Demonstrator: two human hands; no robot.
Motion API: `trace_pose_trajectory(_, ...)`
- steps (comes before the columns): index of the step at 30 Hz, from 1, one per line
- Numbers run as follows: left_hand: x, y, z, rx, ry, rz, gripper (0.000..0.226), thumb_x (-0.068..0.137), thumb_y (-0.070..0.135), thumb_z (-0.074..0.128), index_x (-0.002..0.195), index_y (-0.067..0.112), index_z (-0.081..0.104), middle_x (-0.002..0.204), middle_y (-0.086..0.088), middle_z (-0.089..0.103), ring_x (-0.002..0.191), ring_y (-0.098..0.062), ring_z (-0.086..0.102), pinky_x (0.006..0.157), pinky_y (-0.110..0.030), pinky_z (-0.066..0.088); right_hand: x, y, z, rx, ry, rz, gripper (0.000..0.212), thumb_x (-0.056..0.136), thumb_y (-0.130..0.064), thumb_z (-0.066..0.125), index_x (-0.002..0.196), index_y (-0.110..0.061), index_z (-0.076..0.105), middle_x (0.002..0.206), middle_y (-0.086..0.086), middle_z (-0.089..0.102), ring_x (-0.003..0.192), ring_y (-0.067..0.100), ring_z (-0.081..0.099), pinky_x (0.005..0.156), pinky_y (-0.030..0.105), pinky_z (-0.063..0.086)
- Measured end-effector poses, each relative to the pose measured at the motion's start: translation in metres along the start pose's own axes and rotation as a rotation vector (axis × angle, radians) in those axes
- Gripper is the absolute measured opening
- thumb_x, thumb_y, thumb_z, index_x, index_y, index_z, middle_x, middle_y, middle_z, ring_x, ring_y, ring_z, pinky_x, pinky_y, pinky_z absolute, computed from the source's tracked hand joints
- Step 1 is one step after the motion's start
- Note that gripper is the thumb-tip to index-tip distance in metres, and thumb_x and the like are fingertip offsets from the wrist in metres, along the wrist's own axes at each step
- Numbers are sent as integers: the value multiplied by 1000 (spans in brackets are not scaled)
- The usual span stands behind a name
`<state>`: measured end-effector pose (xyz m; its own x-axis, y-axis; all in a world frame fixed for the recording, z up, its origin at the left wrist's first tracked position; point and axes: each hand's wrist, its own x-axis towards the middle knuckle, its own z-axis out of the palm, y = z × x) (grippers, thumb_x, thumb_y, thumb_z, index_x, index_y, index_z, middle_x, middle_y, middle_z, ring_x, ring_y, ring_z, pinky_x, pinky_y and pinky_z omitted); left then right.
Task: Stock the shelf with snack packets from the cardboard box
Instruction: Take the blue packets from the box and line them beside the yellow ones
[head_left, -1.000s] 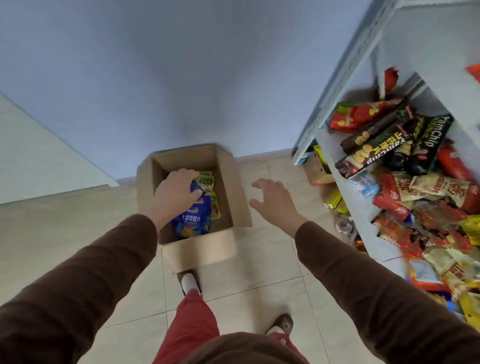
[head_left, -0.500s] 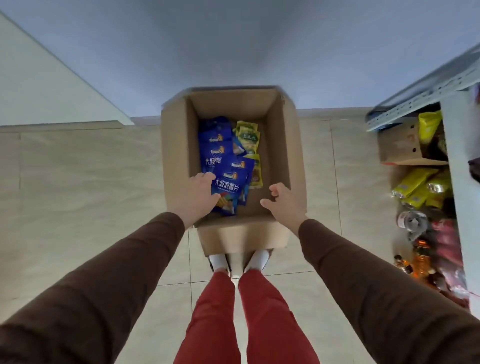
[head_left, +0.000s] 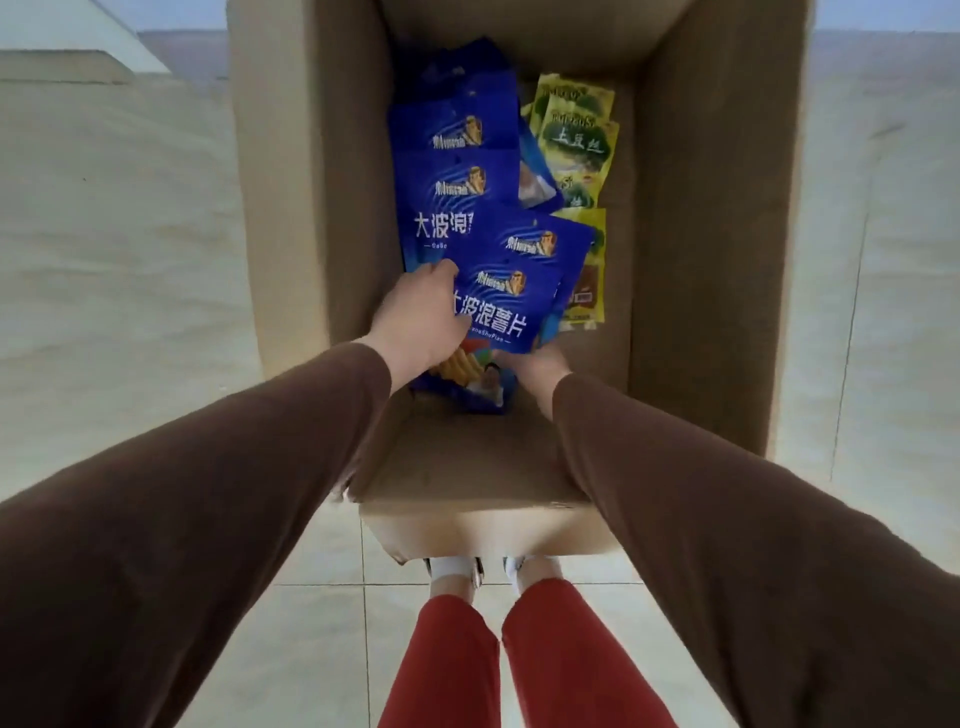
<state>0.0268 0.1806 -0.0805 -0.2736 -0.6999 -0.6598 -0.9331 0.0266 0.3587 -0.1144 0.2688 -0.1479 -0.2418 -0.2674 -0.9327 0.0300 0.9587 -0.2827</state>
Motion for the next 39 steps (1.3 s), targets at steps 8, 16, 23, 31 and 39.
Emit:
trace_pose_trajectory(8, 24, -23, 30, -75, 94, -13, 49, 93, 26, 65, 136, 15, 46, 130, -9, 55, 116, -29, 55, 96, -46, 51, 50, 19, 60, 280, 248, 193, 118, 57, -38, 96, 148, -21, 23, 142, 13, 49, 127, 39, 52, 103, 56, 48)
trace_pose_trajectory(16, 34, -19, 29, -185, 82, -115, 43, 91, 26, 68, 130, 18, 49, 127, -7, 59, 114, -29, 58, 93, -42, 52, 6, 7, 0, 369, 125, 79, 26, 81, -24, 86, 86, -27, 60, 95, 3, 68, 90, 25, 68, 72, 44, 64)
trace_pose_trajectory(23, 75, 1, 59, -329, -6, -275, 82, 79, 41, 82, 143, 17, 36, 145, -10, 46, 129, -33, 51, 101, -42, 47, -14, 28, -86, 435, 373, 20, 19, 89, -20, 78, 95, -28, 62, 100, 1, 70, 86, 19, 69, 57, 28, 59)
trace_pose_trajectory(31, 90, 19, 117, -237, 245, -332, 104, 66, 38, 92, 142, 16, 25, 146, -14, 30, 121, -38, 51, 85, -48, 55, 10, 37, -96, 265, 394, 43, 18, 93, -6, 65, 106, -18, 59, 107, 4, 67, 96, 25, 65, 88, 42, 56)
trace_pose_trajectory(39, 75, 15, 100, -638, 114, -427, 31, 90, 15, 73, 121, 12, 67, 114, -6, 70, 98, -20, 64, 83, -27, 47, -14, 25, -100, 373, 368, -16, 16, 102, -9, 55, 94, -20, 65, 95, 8, 73, 79, 21, 65, 68, 29, 53)
